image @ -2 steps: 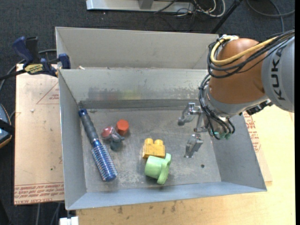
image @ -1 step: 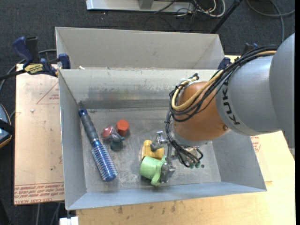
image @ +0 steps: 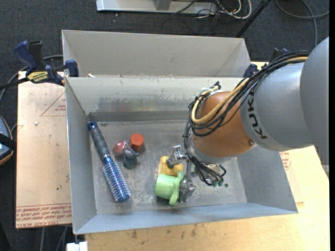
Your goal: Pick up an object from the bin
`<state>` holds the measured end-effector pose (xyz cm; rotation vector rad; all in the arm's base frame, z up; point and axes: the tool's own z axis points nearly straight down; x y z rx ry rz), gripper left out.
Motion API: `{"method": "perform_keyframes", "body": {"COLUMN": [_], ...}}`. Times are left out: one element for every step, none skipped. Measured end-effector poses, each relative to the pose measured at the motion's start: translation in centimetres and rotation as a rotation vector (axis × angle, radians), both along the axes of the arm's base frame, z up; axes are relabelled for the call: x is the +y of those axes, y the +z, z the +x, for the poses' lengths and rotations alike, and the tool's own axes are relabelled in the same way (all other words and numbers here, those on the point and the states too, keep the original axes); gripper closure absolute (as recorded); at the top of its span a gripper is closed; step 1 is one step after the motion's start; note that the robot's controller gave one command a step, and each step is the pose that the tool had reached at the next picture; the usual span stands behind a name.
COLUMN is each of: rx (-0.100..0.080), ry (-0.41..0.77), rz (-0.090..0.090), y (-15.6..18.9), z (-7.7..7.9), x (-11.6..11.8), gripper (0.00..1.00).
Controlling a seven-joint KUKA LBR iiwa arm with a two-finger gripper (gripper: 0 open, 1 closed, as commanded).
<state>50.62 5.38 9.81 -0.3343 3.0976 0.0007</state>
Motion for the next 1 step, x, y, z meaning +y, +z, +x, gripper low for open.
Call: {"method": "perform_keyframes", "body": {"rx": [0.010], "ry": [0.005], "rz": [-0.001], "y": [0.52], "z": [-1.14], "x": [0.09], "gripper": [0.00]}}
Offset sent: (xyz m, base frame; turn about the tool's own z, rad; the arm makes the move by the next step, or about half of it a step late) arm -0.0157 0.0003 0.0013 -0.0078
